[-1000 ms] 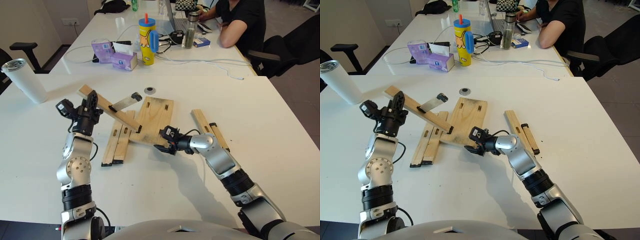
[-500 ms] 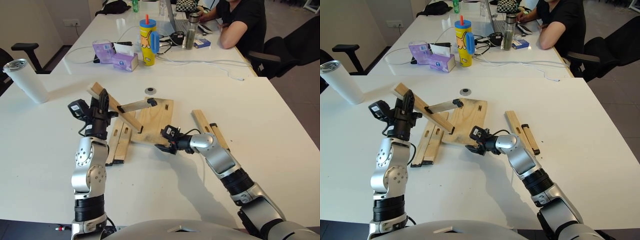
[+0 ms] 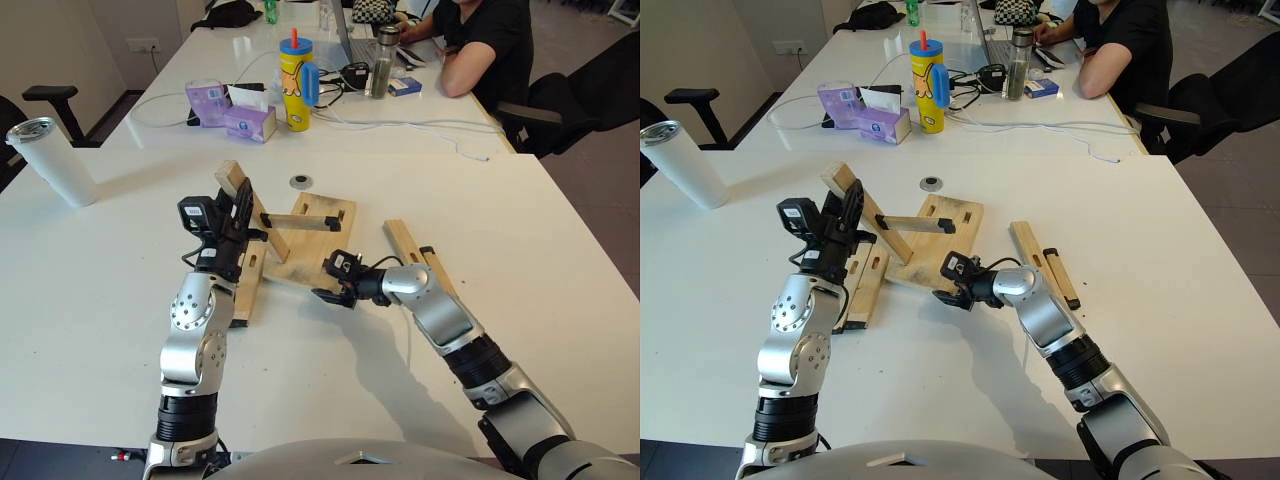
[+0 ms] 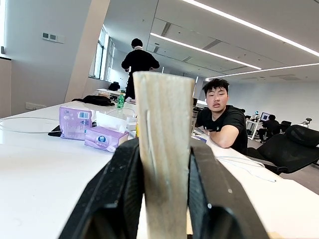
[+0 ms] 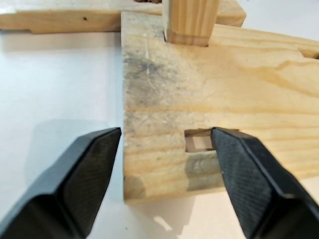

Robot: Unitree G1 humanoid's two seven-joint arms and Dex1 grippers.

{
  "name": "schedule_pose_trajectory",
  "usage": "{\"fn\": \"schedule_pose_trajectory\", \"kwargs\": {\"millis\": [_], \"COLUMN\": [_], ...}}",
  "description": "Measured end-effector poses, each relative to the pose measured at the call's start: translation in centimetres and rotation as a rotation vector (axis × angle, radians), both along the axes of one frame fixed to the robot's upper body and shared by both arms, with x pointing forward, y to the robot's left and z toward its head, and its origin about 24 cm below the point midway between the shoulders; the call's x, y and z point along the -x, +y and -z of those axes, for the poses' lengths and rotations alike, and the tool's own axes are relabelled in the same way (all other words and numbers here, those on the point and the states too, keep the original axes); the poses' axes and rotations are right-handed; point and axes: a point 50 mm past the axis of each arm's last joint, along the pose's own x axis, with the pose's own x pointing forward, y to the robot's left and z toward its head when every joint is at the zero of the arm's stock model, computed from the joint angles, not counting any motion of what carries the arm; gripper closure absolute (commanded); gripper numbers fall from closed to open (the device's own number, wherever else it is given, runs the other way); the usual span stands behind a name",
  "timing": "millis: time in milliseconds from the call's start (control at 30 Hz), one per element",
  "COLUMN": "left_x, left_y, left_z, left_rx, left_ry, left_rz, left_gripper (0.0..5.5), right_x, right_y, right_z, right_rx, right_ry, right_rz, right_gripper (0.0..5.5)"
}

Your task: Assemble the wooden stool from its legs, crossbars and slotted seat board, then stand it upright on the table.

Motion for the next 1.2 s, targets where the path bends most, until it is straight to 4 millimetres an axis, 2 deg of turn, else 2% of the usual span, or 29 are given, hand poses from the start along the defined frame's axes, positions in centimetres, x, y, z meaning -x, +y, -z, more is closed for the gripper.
{"fn": "schedule_pose_trajectory", "kwargs": {"millis": [67,167,400,833,1033,1200], "left_x": [0.2,0.2,0.1,-0.1,-0.2,-0.2], "left_y": [-0.1,0.2,1.7,1.8,2.5,2.7], "left_z": [1.6,1.2,-3.9,-6.4,-6.6,-6.6], "left_rx": [0.000,0.042,0.145,0.125,0.108,0.104], "left_ry": [0.086,0.067,-0.163,-0.234,-0.242,-0.242], "left_rz": [0.008,0.003,-0.035,-0.007,-0.030,-0.035], "left_gripper": [3.54,3.39,3.39,3.39,3.39,3.39], "right_x": [0.1,0.1,0.2,0.2,0.1,-0.8], "right_y": [0.2,0.4,0.5,0.4,-0.5,-1.0], "right_z": [-0.1,-0.1,-0.1,-0.2,-2.4,-4.6], "right_rx": [-0.007,-0.010,-0.012,-0.016,-0.074,-0.103], "right_ry": [-0.004,-0.001,0.003,0.010,0.022,-0.018], "right_rz": [-0.008,-0.011,-0.008,-0.002,0.007,0.028], "right_gripper": [2.13,2.13,2.13,2.13,2.13,2.13]}}
